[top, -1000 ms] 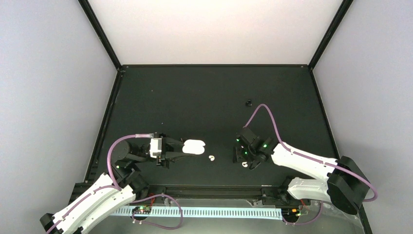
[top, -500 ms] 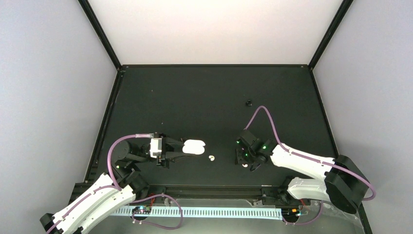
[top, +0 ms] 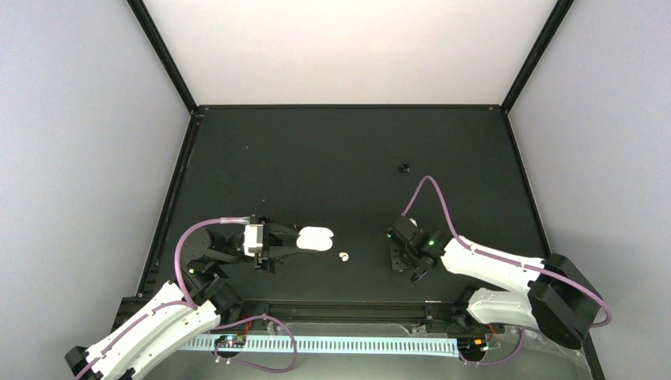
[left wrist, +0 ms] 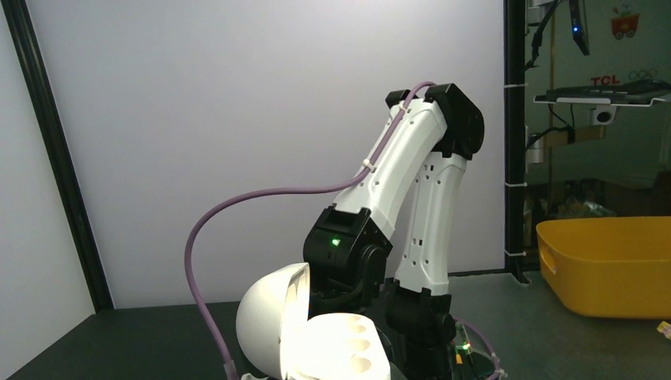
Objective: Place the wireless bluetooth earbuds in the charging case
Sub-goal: Pick up the earbud from the center of the board, then place the earbud in the charging case.
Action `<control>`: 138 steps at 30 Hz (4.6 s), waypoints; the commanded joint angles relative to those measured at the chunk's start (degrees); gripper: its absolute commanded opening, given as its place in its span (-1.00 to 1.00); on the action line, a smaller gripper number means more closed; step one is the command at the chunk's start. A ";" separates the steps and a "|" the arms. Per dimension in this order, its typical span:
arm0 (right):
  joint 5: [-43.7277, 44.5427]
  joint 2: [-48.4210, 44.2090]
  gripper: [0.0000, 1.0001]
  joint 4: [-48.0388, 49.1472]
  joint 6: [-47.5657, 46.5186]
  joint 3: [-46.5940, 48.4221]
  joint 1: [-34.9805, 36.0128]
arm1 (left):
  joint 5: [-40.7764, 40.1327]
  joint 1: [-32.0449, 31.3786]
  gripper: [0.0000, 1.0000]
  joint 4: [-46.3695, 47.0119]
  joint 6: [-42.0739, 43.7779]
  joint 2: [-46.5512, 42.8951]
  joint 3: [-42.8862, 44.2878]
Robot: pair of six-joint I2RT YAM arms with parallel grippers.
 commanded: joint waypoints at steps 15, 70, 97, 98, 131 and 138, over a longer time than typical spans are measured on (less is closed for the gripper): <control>3.73 -3.97 -0.23 -1.62 2.23 -0.67 0.66 | 1.12 -0.10 -0.97 0.10 0.88 -0.23 1.31; 8.43 -0.45 -0.80 -3.19 3.51 0.10 3.70 | 1.04 -0.10 -0.97 -0.03 0.87 -0.18 1.33; -13.52 -19.82 -0.98 -21.27 -34.10 38.58 14.83 | 4.05 -0.08 -0.97 3.53 -1.37 1.45 0.29; -13.09 -18.55 -0.98 -22.67 -34.77 40.46 16.38 | 4.38 -0.10 -0.97 3.83 -1.59 1.72 0.20; -1.07 6.89 -0.98 -32.78 -43.98 67.15 33.61 | 10.84 -0.53 -0.97 0.52 1.00 7.42 2.65; 0.22 7.31 -0.98 -31.81 -43.55 66.15 33.76 | 10.62 -0.57 -0.97 0.24 1.27 7.43 2.74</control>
